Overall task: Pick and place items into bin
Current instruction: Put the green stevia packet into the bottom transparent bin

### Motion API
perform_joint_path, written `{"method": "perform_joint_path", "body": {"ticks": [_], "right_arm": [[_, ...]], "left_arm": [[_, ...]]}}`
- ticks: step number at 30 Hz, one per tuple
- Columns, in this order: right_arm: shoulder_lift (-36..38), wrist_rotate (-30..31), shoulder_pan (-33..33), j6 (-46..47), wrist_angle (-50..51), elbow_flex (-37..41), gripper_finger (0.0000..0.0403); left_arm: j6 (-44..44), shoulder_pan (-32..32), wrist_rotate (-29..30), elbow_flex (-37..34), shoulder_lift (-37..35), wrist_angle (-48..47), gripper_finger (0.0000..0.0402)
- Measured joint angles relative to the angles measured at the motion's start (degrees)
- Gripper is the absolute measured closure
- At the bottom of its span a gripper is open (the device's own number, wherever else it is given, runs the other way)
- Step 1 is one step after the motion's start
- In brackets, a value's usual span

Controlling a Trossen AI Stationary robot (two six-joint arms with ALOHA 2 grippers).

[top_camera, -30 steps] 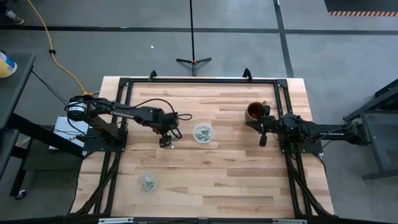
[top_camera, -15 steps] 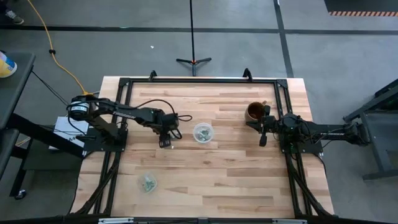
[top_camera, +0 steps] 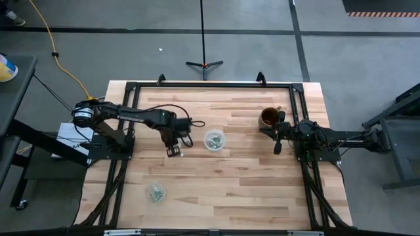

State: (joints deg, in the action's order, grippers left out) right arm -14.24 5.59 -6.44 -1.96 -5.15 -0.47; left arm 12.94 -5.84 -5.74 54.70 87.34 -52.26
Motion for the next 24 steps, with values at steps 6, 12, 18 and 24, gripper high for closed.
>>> {"method": "perform_joint_path", "body": {"ticks": [6,12,18,24], "right_arm": [[0.0,0.0,-0.02,0.0,0.22,0.0,0.0391],[0.0,0.0,-0.01,0.37,0.22,0.0,0.0391],[0.0,0.0,0.0,0.42,0.22,-0.01,0.0391],[0.0,0.0,0.0,0.44,0.14,0.0,0.0391]], "left_arm": [[10.11,10.02,-1.74,4.97,-0.09,-7.66,0.0338],[26.46,24.24,-2.8,9.62,-0.13,-10.64,0.036],[36.96,35.66,1.26,12.44,-0.16,-12.59,0.0379],[40.78,40.17,22.29,10.93,-0.18,-10.31,0.0273]]}}
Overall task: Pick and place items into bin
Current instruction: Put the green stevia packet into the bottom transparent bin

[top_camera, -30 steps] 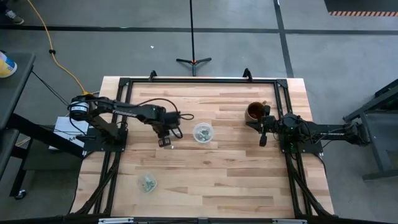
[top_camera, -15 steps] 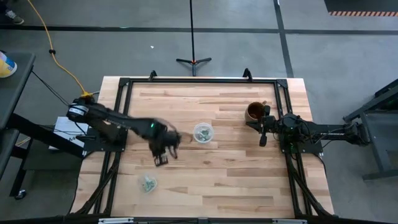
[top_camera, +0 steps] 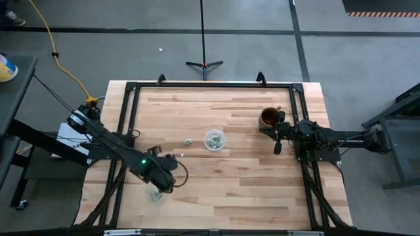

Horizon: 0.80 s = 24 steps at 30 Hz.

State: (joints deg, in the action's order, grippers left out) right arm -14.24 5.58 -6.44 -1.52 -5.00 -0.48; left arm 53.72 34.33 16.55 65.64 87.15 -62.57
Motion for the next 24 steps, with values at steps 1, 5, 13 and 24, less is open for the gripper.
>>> {"method": "perform_joint_path", "body": {"ticks": [1,5,13,24], "right_arm": [[0.0,0.0,-0.01,0.0,-0.1,0.0,0.0391],[0.0,0.0,-0.02,1.4,-0.34,0.01,0.0391],[0.0,0.0,-0.02,1.51,-0.3,-0.01,0.0391],[0.02,0.0,-0.01,1.51,-0.1,0.0,0.0391]], "left_arm": [[0.31,-0.65,1.82,-0.83,0.0,0.16,0.025],[-1.05,-6.87,-4.36,-6.51,0.0,1.5,0.017],[-12.55,-16.08,-13.85,-18.1,0.02,15.57,0.0093],[-17.73,-16.7,-13.92,-23.6,-0.17,23.59,0.0154]]}}
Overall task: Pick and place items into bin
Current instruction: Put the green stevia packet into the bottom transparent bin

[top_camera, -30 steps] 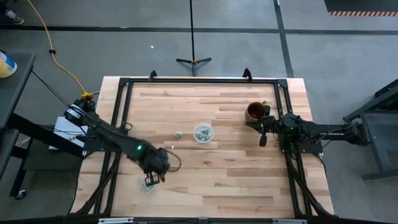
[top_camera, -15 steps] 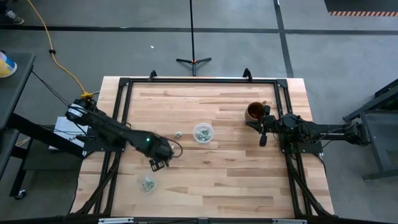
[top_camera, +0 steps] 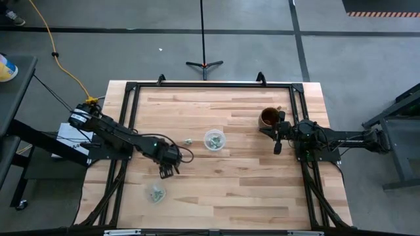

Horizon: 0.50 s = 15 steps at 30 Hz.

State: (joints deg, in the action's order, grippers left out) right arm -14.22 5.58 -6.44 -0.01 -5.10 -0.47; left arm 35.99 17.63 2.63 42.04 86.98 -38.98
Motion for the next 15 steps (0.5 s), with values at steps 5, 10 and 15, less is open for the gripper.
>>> {"method": "perform_joint_path", "body": {"ticks": [5,10,15], "right_arm": [[-0.01,0.0,-0.01,0.02,0.0,-0.02,0.0391],[-0.01,0.0,-0.01,0.02,-0.01,-0.01,0.0391],[0.0,0.0,-0.01,0.04,-0.03,0.0,0.0391]], "left_arm": [[-1.63,-0.02,-0.16,-0.05,0.03,0.17,0.0236],[-2.5,-0.02,-1.5,1.75,0.37,-3.08,0.0331],[0.81,0.84,-3.74,9.47,-0.89,-14.07,0.038]]}}
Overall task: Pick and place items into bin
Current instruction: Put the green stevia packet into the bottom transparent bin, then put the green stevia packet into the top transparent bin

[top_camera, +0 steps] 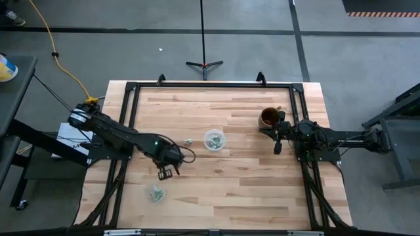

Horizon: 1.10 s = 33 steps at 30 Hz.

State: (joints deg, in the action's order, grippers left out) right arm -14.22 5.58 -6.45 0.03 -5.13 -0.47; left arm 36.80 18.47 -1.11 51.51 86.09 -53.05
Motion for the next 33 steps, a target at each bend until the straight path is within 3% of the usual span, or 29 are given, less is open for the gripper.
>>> {"method": "perform_joint_path", "body": {"ticks": [7,13,18,21,27,30,33], "right_arm": [[0.0,0.0,0.01,0.0,-0.19,0.0,0.0391],[0.0,-0.15,0.02,0.0,-0.06,-0.02,0.0391],[0.0,-0.17,0.02,0.0,-0.07,-0.02,0.0391],[-0.02,-0.5,0.0,0.0,-0.08,0.0,0.0391],[0.0,-0.66,0.02,0.0,-0.08,0.0,0.0391],[0.0,-0.66,0.02,0.0,-0.08,-0.02,0.0391],[0.0,-0.65,0.0,-0.01,-0.08,-0.02,0.0391]], "left_arm": [[9.75,8.53,1.37,12.06,-0.75,-6.54,0.0338],[25.09,18.55,1.23,12.5,-0.73,-6.82,0.038],[28.32,24.17,4.02,12.5,-0.71,-1.05,0.0374],[30.74,25.57,3.38,12.52,-0.71,1.18,0.0325],[35.63,25.77,4.36,12.52,-0.25,-4.32,0.0224],[35.16,24.66,10.21,12.52,-0.03,-9.1,0.0185],[31.73,22.34,21.47,12.52,-0.05,-13.41,0.0154]]}}
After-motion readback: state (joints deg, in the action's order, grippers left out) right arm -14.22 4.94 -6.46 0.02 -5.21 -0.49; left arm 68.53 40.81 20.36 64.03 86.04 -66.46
